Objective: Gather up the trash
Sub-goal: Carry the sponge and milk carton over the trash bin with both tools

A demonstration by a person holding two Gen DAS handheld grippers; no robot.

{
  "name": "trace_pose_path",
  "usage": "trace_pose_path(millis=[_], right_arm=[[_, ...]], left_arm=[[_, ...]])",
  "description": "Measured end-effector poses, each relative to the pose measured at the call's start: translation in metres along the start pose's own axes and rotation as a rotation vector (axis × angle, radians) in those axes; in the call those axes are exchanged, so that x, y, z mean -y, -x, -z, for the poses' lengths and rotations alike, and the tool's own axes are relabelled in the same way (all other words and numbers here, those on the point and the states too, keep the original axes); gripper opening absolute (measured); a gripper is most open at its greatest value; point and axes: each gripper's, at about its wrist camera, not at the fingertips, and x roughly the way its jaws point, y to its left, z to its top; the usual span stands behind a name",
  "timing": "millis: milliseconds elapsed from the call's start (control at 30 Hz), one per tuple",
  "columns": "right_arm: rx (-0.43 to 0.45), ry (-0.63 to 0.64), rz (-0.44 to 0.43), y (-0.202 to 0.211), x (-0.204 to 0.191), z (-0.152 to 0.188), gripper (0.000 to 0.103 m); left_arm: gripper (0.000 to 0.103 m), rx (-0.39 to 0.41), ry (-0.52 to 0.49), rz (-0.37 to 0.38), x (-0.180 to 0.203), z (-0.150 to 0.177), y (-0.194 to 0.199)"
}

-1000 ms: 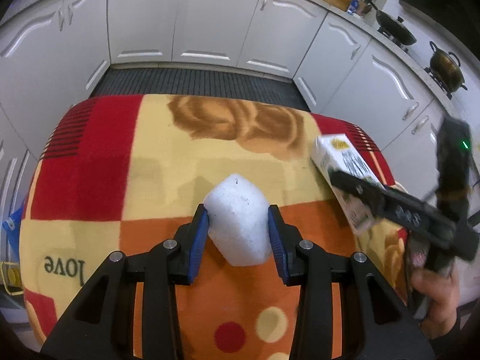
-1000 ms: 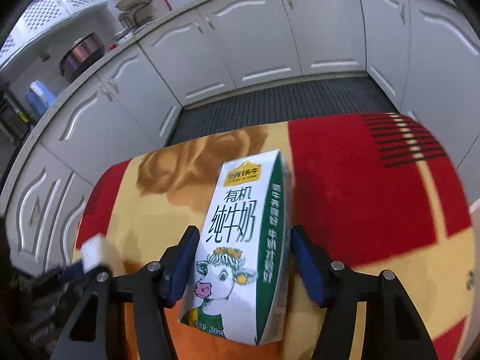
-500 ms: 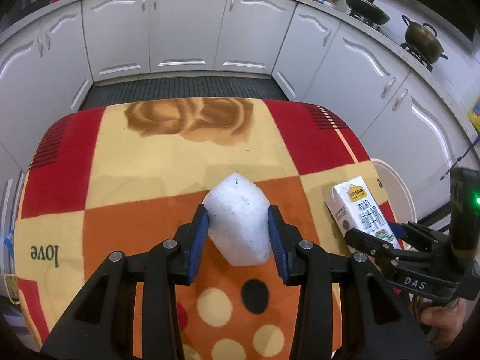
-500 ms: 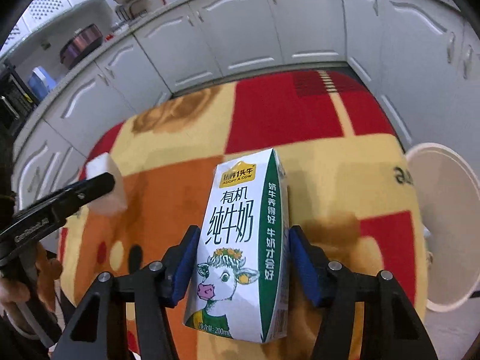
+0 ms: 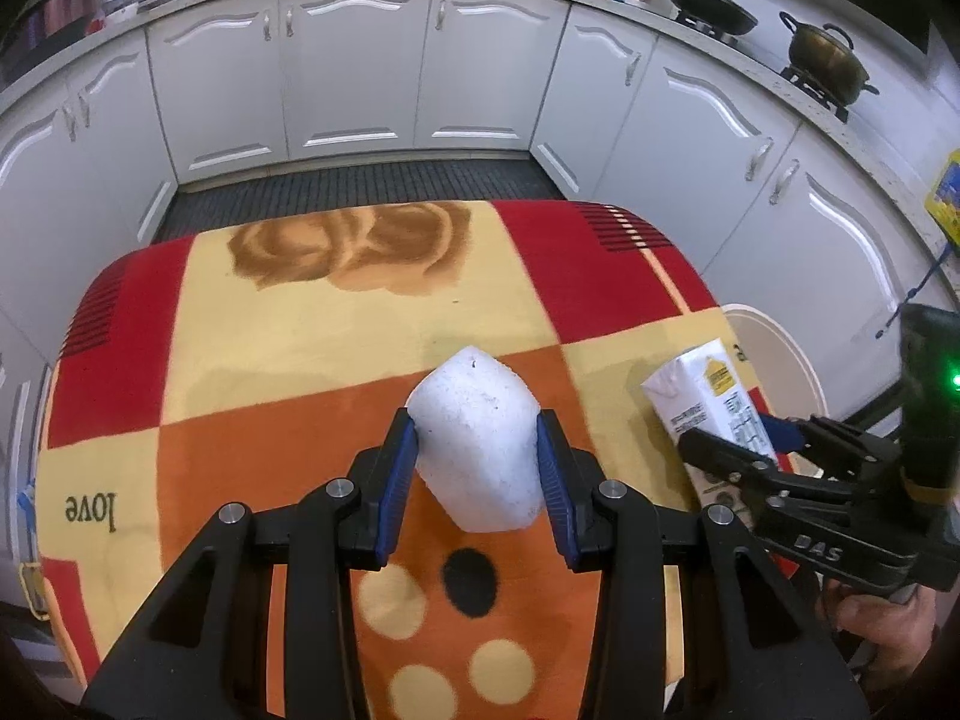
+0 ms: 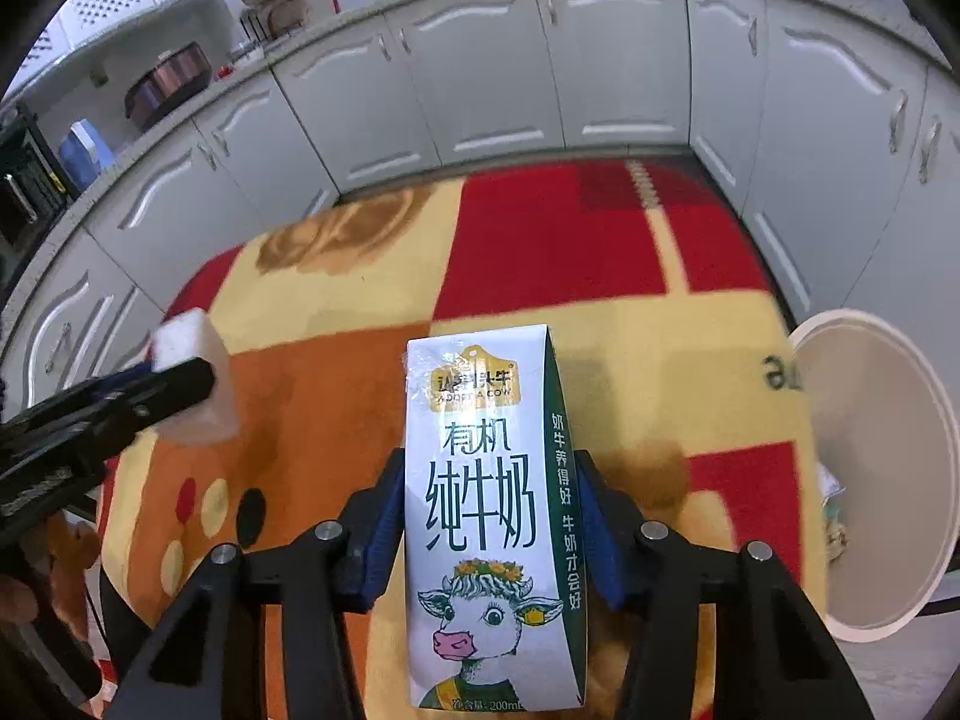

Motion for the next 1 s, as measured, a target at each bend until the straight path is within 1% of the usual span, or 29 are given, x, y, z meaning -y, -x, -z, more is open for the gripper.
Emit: trace_pose_path(millis=[133,233,433,633,767,900,933,967,1000], right_arm=[[0.057,0.008,0.011,0.027,0.006,0.0,0.05],[0.088,-0.005,0.026,0.042,0.016,-0.001,0.05],[0.13,-0.073,0.069,0.069,0.056,0.005,0.05],[0.158,-0.147,0.132,0.091,0.103,0.014,0.05],[0.149,-0.195,0.183,0.093,0.136,0.02,0.05],[0.136,-0.253,0.216,0.086,0.17,0.022,0.05],[0.135,-0.26,0.221,0.084,0.176,0.023,0.051],[0.129,-0.27,0.234,0.08,0.184,0.022,0.051],[0.125,-0.277,0.24,0.078,0.19,0.022,0.051]], left_arm=[[0.037,0.004,-0.021,0.042,0.019,-0.004,0.002],[0.037,0.001,-0.038,0.099,0.038,-0.008,0.002],[0.037,-0.028,-0.058,0.212,0.075,-0.016,-0.008],[0.037,-0.079,-0.096,0.321,0.128,-0.025,-0.03],[0.04,-0.12,-0.094,0.367,0.16,-0.031,-0.05],[0.043,-0.138,-0.088,0.387,0.187,-0.041,-0.072],[0.045,-0.144,-0.084,0.396,0.193,-0.042,-0.077],[0.05,-0.149,-0.076,0.405,0.198,-0.044,-0.083],[0.052,-0.15,-0.064,0.412,0.201,-0.045,-0.087]])
